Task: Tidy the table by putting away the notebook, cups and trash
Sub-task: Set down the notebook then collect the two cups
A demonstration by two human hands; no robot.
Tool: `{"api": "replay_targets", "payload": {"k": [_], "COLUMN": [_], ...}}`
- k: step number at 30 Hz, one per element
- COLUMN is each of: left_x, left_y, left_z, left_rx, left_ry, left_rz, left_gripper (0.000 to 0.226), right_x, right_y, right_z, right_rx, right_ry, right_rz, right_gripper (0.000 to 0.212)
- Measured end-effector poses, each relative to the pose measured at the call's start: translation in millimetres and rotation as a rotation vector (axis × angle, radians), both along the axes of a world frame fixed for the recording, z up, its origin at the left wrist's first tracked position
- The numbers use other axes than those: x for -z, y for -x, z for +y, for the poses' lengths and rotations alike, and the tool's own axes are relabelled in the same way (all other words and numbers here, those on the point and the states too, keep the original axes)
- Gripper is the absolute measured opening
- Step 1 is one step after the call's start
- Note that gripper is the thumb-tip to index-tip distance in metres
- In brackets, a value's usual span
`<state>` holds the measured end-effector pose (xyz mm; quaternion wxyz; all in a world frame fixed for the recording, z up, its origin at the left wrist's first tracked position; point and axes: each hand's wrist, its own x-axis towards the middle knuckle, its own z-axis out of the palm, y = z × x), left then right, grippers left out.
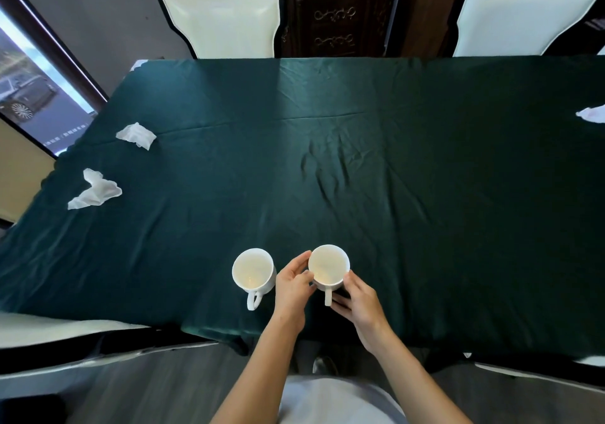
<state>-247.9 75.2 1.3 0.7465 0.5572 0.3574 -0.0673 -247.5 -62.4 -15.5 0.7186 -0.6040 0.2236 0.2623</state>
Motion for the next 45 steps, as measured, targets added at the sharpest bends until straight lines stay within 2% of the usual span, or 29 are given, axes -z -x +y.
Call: {"api": "replay_targets", "payload": {"k": [6,11,14,16,18,21,23,27,32,35,38,41,45], "left_x": [2,-4,-9,-12,-14,-10,-2,9,16,25,35,41,43], "left_y": [0,3,11,22,37,61,71,73,65,69,74,74,71], "left_z": [-1,10,15,18,25,44,57,65,62,57,53,48,41], "left_rx": [0.029,0.194,0.219,0.173,0.041,-0.2,-0.291,-0.3,-0.378,-0.385,-0.326,-0.281,-0.276], "left_ry": [-0.064,-0.142,-0.195,-0.256,-0.308,-0.41,-0.432,-0.457,-0.511,-0.472,-0.412,-0.42,-0.405], "left_rz": [-0.025,-0.018,-0.014,-0.079,-0.166,-0.189,-0.136,-0.077,-0.025,0.074,0.097,0.079,0.041], "left_gripper": [0.043,0.051,0.054,0.044,0.033,0.03,0.029,0.028,0.021,0.027,0.011,0.026,0.03], "right_x": [1,4,11,12,14,19,20,24,27,30,35,39,38], "right_y": [-1,-1,0,3,7,15,20,26,29,31,32,30,26], "right_z": [-2,-9,-17,-22,-28,-34,-32,-22,-5,2,6,11,14], "right_rx": [-0.039,-0.08,-0.089,-0.112,-0.145,-0.173,-0.175,-0.17,-0.132,-0.114,-0.118,-0.13,-0.105], "right_ry": [0.028,0.105,0.194,0.282,0.367,0.423,0.402,0.351,0.282,0.262,0.247,0.197,0.122], "right_rz": [-0.011,-0.05,-0.104,-0.189,-0.269,-0.327,-0.337,-0.315,-0.288,-0.276,-0.267,-0.233,-0.114], "right_gripper": [0.028,0.022,0.039,0.036,0.018,0.017,0.016,0.019,0.009,0.016,0.025,0.029,0.023]}}
